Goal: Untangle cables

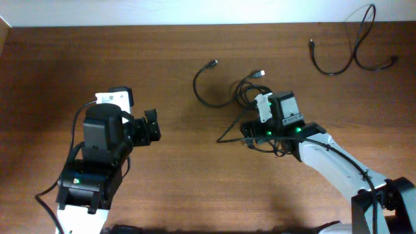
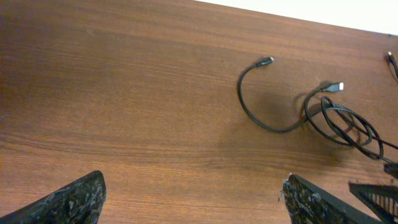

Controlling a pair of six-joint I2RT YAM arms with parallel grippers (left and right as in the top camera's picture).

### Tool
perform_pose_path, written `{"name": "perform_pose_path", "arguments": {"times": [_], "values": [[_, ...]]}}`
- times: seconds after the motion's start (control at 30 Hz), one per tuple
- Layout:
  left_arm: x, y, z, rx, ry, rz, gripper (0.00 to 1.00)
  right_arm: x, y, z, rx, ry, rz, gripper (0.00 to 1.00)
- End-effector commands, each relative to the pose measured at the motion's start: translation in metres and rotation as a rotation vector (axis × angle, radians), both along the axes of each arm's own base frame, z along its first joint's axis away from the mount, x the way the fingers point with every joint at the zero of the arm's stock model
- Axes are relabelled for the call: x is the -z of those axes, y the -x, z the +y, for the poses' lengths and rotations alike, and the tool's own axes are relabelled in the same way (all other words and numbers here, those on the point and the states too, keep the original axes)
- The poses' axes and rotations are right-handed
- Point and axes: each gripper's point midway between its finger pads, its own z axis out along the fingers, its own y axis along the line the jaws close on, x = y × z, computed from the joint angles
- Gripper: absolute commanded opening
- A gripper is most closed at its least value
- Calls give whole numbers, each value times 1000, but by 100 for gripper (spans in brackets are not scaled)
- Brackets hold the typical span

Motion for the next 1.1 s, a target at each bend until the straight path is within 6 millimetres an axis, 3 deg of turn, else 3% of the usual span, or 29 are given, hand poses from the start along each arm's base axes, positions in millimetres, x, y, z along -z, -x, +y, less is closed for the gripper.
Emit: {"name": "perform_pose_path", "arguments": {"times": [0.0, 0.1, 0.17, 0.23, 0.33, 0.4, 0.5, 0.6, 0.7, 0.9, 1.07], "values": [[1, 7, -9, 28, 14, 16, 93, -13, -14, 4, -14, 46, -90, 98], [10, 15, -10, 37, 7, 62, 94, -22, -25, 6, -38, 64, -152, 98], [15, 19, -9, 36, 2, 88, 94, -40, -38, 7, -69, 82, -201, 98], [15, 20, -9, 36, 2, 92, 94, -48, -50, -5, -89, 131, -193, 100], [15, 20, -9, 36, 2, 92, 94, -25, -62, -26, -73, 176, -68, 100], [15, 20, -9, 36, 2, 92, 95, -11, -64, -24, -86, 168, 23, 100], [16, 20, -9, 36, 1, 96, 95, -8, -63, -16, -105, 132, 48, 98], [16, 20, -9, 36, 1, 96, 95, -5, -57, -17, -109, 136, 78, 86], [16, 20, -9, 36, 1, 97, 96, -9, -57, -2, -128, 47, 79, 97], [19, 23, -8, 36, -2, 111, 96, -42, -100, 10, -83, 10, 37, 95], [19, 23, -7, 33, -10, 113, 96, -3, -98, 51, -157, 39, 94, 94]]}}
